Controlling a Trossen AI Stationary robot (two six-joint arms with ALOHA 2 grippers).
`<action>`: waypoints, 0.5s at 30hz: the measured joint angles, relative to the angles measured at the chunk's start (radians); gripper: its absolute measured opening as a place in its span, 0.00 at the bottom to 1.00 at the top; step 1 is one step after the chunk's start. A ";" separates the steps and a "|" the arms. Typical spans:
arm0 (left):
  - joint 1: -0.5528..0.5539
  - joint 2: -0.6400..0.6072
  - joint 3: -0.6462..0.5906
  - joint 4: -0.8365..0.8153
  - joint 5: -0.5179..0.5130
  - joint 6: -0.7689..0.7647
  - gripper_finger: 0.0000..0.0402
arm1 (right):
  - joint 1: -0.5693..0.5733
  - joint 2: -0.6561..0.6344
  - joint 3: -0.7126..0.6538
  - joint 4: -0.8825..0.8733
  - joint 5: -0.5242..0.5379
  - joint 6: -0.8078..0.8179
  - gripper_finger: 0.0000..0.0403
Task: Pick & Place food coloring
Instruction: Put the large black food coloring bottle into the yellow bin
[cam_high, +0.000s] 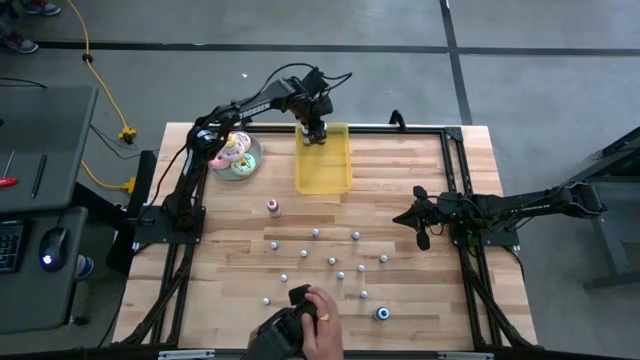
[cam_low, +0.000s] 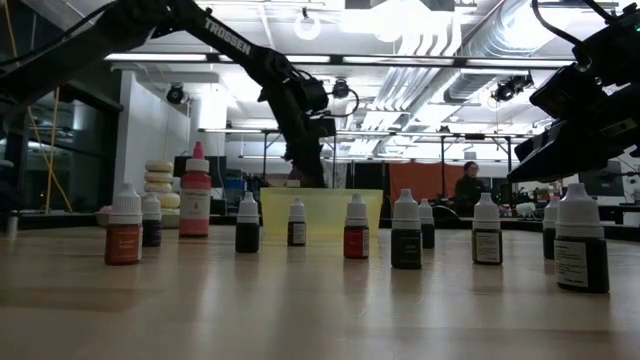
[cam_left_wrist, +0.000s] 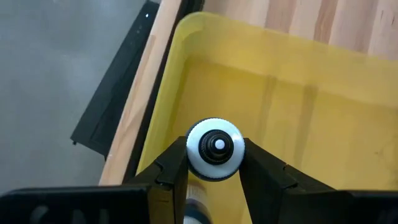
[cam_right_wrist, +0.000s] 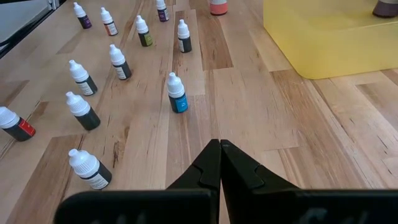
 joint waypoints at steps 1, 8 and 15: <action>0.000 0.006 0.000 0.001 0.000 0.000 0.27 | 0.000 0.000 0.000 0.000 0.000 0.000 0.00; 0.000 0.018 0.000 0.008 -0.007 0.002 0.27 | 0.000 0.000 0.000 0.000 0.000 0.000 0.00; 0.007 0.018 0.000 0.001 -0.004 0.001 0.27 | 0.000 0.000 0.000 0.000 0.000 0.000 0.00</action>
